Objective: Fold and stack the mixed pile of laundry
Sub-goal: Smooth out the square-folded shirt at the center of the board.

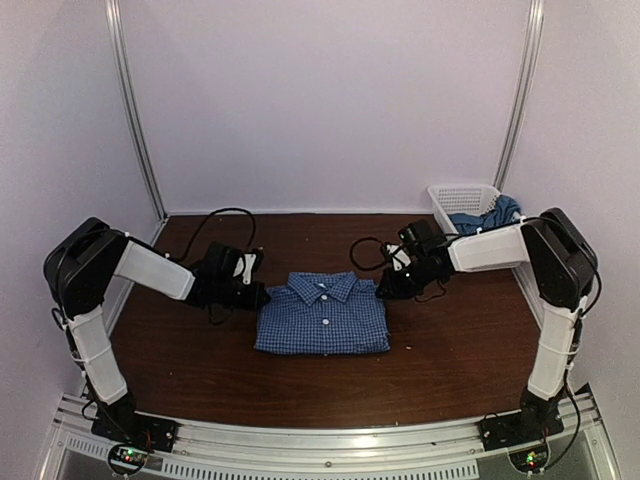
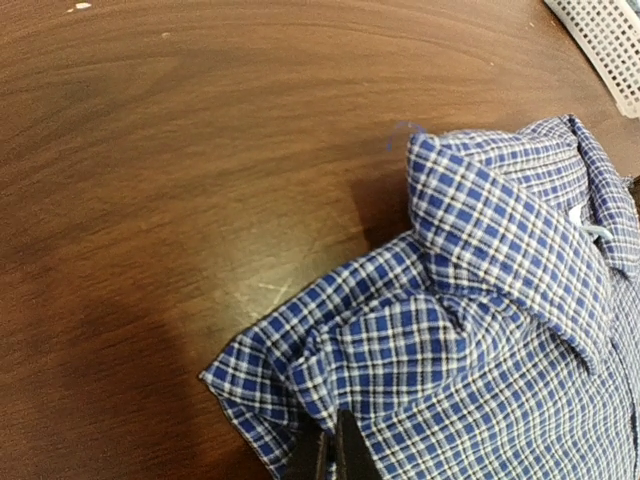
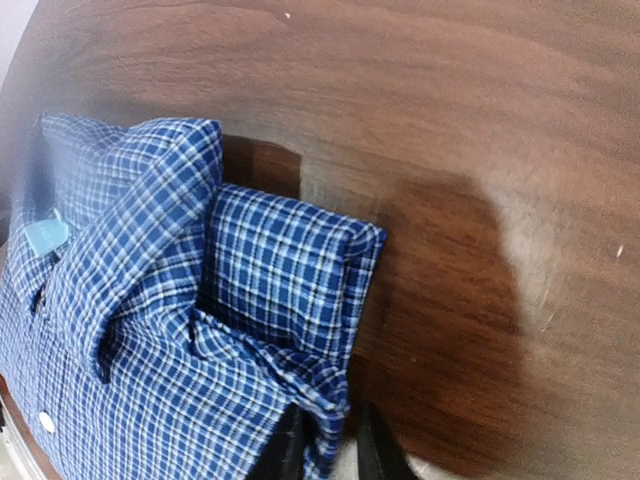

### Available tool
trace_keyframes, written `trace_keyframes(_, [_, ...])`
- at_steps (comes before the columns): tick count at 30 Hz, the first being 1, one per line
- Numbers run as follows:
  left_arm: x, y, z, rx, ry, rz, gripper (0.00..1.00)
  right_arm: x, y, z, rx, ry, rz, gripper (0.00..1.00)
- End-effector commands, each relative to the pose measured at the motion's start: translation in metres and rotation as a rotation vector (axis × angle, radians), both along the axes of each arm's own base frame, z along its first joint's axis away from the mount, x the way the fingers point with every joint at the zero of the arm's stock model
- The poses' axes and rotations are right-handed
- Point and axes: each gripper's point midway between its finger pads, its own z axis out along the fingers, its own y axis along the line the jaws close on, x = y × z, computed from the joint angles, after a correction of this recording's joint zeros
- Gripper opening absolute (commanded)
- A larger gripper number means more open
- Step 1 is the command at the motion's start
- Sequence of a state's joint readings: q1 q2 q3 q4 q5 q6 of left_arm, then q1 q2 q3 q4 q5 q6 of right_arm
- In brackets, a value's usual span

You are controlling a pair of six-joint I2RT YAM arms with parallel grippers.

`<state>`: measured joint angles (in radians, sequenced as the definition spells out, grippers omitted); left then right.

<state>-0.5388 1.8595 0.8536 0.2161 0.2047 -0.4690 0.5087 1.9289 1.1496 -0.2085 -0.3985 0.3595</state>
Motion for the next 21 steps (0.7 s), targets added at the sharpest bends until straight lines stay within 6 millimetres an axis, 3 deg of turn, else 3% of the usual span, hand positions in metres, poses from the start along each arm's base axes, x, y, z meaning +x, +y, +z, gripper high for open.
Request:
trace_keyframes(1, [0.007, 0.025, -0.003, 0.067, 0.004, 0.082, 0.16, 0.013, -0.012, 0.029, -0.008, -0.053, -0.032, 0.33])
trace_keyframes(3, [0.006, 0.022, 0.021, 0.046, -0.049, 0.057, 0.34, 0.001, -0.014, 0.050, 0.036, -0.060, -0.024, 0.45])
trace_keyframes(7, [-0.003, 0.007, 0.073, 0.059, -0.166, -0.040, 0.52, -0.042, -0.014, 0.070, 0.177, -0.020, 0.012, 0.51])
trace_keyframes(9, [-0.012, -0.016, 0.092, 0.036, -0.206, -0.124, 0.55, -0.064, -0.009, 0.070, 0.269, 0.023, 0.029, 0.52])
trace_keyframes(11, [-0.020, -0.052, 0.111, -0.003, -0.242, -0.217, 0.57, -0.086, -0.005, 0.066, 0.366, 0.077, 0.039, 0.52])
trace_keyframes(17, [-0.030, -0.140, 0.100, -0.040, -0.229, -0.386, 0.55, -0.105, 0.010, 0.065, 0.539, 0.137, 0.050, 0.60])
trace_keyframes(21, [-0.032, -0.174, 0.084, -0.077, -0.207, -0.436, 0.53, -0.103, 0.012, 0.054, 0.526, 0.140, 0.051, 0.64])
